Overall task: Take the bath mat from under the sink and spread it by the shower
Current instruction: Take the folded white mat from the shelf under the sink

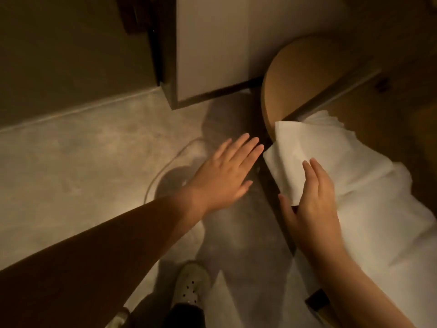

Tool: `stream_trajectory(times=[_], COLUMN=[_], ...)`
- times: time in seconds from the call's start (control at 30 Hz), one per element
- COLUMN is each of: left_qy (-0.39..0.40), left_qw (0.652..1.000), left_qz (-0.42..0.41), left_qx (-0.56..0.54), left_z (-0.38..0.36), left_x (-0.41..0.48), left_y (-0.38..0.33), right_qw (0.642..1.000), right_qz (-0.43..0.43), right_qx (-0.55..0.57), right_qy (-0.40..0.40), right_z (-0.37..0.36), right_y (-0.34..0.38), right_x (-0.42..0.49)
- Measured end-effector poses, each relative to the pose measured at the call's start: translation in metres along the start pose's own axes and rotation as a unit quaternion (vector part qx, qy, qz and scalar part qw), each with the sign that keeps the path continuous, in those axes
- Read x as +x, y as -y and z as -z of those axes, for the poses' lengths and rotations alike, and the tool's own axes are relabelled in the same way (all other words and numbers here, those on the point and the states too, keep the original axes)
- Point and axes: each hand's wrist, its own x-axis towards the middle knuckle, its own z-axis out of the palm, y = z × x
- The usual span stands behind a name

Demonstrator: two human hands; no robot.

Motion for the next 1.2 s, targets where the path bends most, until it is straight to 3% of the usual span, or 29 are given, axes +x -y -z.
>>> stream_trajectory(times=[0.2,0.5,0.97,1.2], left_qy=[0.026,0.002,0.001,-0.036], left_qw=[0.999,0.995,0.994,0.987], left_qz=[-0.037,-0.068,-0.048,-0.037], left_qx=[-0.021,-0.075,-0.097,-0.155], left_z=[-0.072,-0.118,-0.126,-0.103], left_x=[0.033,0.064,0.069,0.066], left_y=[-0.026,-0.054,-0.06,-0.059], right_qw=[1.0,0.999,0.995,0.989], right_qz=[0.017,0.037,0.051,0.051], right_qx=[-0.015,-0.011,0.081,0.122], right_qy=[-0.007,-0.01,-0.041,-0.059], right_z=[-0.055,-0.083,-0.08,-0.057], right_y=[-0.041,-0.078,-0.091,-0.083], right_x=[0.003,0.004,0.009,0.004])
